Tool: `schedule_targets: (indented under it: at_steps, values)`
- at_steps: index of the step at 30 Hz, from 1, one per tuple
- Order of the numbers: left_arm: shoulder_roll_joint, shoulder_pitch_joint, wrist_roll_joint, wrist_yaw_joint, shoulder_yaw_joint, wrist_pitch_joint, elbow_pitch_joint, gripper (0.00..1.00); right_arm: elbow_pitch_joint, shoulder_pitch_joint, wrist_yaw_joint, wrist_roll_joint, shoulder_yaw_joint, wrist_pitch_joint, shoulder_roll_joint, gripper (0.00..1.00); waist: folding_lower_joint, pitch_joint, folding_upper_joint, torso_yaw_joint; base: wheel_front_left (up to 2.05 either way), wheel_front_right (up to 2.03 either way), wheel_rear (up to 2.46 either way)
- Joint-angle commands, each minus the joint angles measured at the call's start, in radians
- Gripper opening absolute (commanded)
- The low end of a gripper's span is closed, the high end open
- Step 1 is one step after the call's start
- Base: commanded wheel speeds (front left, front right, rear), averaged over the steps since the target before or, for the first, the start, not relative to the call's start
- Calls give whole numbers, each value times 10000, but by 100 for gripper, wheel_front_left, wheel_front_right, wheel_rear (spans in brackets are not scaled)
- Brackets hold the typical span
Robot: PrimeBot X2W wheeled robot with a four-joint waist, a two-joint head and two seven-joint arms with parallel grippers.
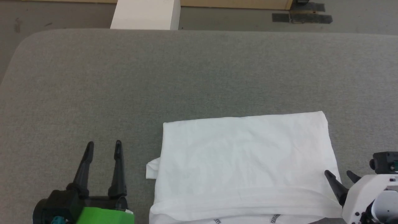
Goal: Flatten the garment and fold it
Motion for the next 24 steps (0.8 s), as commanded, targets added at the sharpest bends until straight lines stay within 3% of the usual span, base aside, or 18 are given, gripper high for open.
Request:
schedule_targets:
  at_steps: [1,8,9,10,11,18,24]
  values:
    - [-89,-154,133,-121,1,-38,105,100,302,-273,-15,-110,106,-138,-82,100,1,303,-1,318,0,0,0]
    - [-233,-376,346,-423,35,-39,368,100,1514,-735,-15,-1,575,-520,-479,100,1,569,-1,697,0,0,0]
    - [-263,-402,358,-462,41,-39,389,100,1664,-770,-15,110,728,-465,-540,83,1,595,-1,745,0,0,0]
    - [-290,-416,360,-488,46,-39,414,100,1762,-789,-15,246,895,-374,-589,36,1,603,-1,772,0,0,0]
    - [-327,-431,355,-522,53,-39,444,100,1836,-814,-15,448,1108,-265,-639,0,1,608,-1,798,0,0,0]
    - [-477,-478,347,-710,122,-39,667,100,2016,-1089,-15,1000,1848,-42,-919,0,1,429,-1,771,0,0,0]
    - [-530,-340,336,-784,210,-39,791,100,2215,-1433,-15,801,938,-546,-1003,0,1,9,-1,541,0,0,0]
